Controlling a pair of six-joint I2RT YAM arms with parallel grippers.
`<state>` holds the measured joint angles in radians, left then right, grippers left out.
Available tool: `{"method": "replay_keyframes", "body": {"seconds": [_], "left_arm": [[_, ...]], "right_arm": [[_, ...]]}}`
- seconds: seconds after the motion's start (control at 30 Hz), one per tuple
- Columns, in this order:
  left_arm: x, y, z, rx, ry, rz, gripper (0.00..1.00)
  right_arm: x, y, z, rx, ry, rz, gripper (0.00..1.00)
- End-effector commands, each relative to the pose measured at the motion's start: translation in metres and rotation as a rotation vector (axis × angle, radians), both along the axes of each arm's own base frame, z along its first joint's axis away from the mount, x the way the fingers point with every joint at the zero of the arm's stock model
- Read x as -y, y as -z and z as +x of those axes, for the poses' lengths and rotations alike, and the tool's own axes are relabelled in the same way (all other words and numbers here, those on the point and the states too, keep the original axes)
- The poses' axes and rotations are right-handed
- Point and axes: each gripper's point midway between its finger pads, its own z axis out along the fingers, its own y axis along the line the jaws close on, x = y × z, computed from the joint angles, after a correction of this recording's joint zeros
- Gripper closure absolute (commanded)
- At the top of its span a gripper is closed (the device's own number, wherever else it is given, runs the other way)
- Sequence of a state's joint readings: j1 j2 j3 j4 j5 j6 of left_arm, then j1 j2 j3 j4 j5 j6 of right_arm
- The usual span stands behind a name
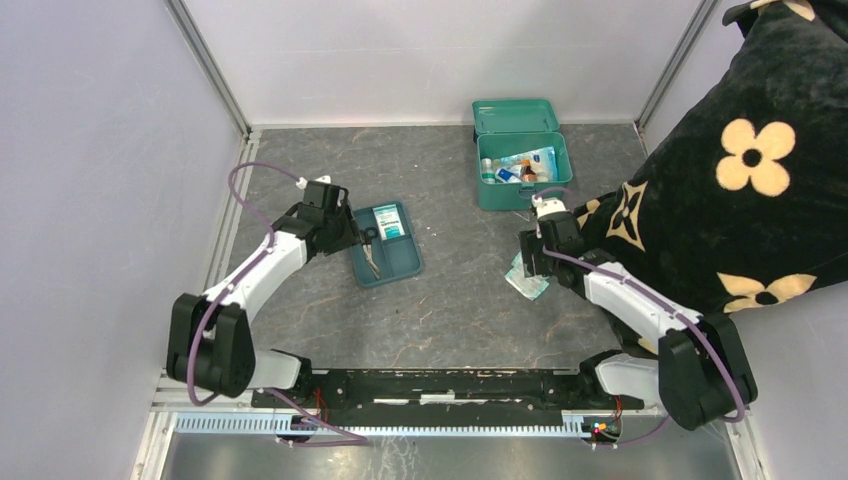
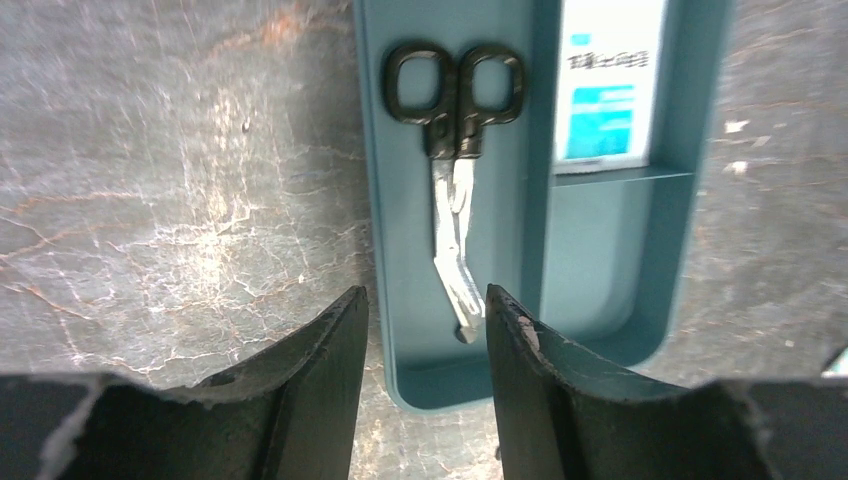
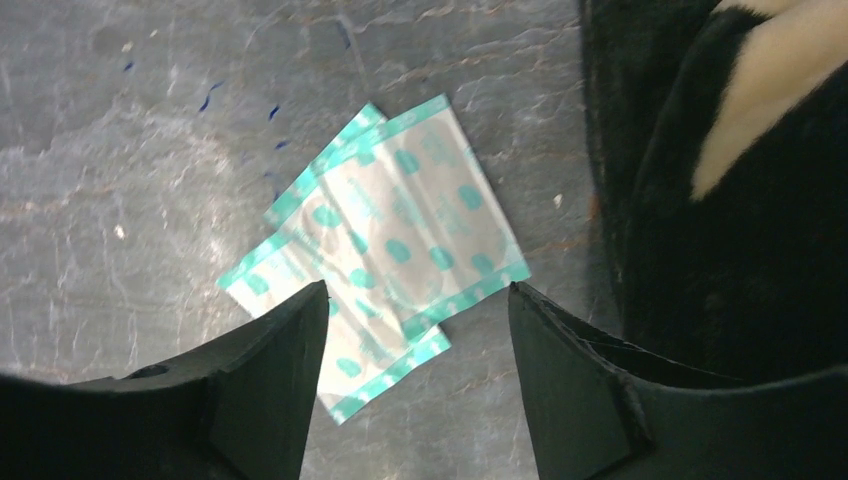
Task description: Organize the medicine kit
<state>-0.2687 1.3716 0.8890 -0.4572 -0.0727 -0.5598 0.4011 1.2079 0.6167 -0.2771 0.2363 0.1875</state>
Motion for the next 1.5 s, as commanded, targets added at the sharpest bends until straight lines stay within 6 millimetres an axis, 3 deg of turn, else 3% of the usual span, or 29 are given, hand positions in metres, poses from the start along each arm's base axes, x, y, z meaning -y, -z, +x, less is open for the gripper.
{"method": "replay_keyframes", "body": {"seconds": [0.0, 0.13, 0.27, 0.47, 0.8, 1.07, 1.23, 1.47], "left_arm": [[-0.003, -0.054, 0.014, 0.171, 0.053, 0.028, 0.43], [-0.012, -0.069, 0.011, 0.234, 0.063, 0.070, 0.39], [-0.013, -0.078, 0.010, 0.273, 0.067, 0.071, 0.38], [-0.013, -0.078, 0.009, 0.271, 0.080, 0.076, 0.37], [-0.012, -0.076, 0.008, 0.265, 0.093, 0.075, 0.36], [-0.010, -0.075, 0.009, 0.260, 0.102, 0.070, 0.36], [-0.006, -0.072, 0.010, 0.249, 0.116, 0.059, 0.36], [-0.004, -0.070, 0.010, 0.241, 0.124, 0.052, 0.36]], "right_arm": [[0.001, -0.024, 0.043, 0.082, 0.021, 0.082, 0.32], [0.013, -0.023, 0.061, 0.079, 0.064, 0.100, 0.39], [0.021, -0.009, 0.064, 0.027, 0.076, 0.124, 0.41], [0.022, 0.006, 0.060, -0.027, 0.064, 0.165, 0.32], [0.001, 0.034, 0.034, -0.126, -0.027, 0.257, 0.30], [0.005, 0.044, 0.006, -0.178, -0.019, 0.247, 0.31], [-0.016, 0.042, -0.013, -0.183, -0.077, 0.290, 0.31], [-0.077, 0.038, -0.031, -0.188, -0.217, 0.277, 0.32]]}}
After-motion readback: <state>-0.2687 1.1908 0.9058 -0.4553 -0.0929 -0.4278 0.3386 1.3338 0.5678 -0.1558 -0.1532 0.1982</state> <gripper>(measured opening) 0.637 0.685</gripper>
